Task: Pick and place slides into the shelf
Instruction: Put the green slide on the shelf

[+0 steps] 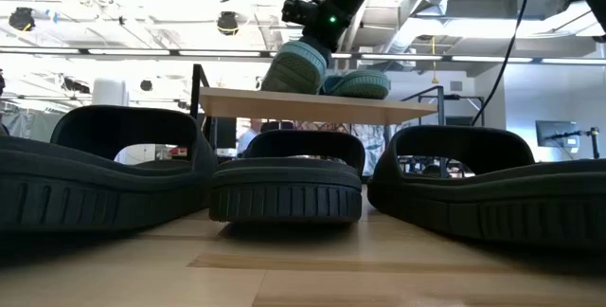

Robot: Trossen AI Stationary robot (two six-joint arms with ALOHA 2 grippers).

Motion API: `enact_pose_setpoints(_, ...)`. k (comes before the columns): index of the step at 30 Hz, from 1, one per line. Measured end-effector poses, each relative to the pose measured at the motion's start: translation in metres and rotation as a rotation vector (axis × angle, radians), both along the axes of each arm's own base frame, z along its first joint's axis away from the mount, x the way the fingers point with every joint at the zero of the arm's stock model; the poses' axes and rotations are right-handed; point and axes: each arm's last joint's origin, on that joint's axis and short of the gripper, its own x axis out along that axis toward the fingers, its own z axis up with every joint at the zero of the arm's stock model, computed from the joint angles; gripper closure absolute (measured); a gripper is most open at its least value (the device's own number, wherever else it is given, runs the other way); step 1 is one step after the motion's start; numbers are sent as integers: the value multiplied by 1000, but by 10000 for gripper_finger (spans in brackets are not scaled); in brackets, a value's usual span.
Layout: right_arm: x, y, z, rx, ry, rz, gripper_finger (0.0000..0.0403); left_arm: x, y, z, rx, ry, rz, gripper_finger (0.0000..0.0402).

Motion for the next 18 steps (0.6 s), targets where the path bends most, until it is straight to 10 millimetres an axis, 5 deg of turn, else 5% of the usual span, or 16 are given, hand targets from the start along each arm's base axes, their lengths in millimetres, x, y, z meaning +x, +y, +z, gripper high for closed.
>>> enact_pose_setpoints(18, 0, -2, 15, -52, 37, 27, 400, 0, 0, -1, 1, 14, 0, 262)
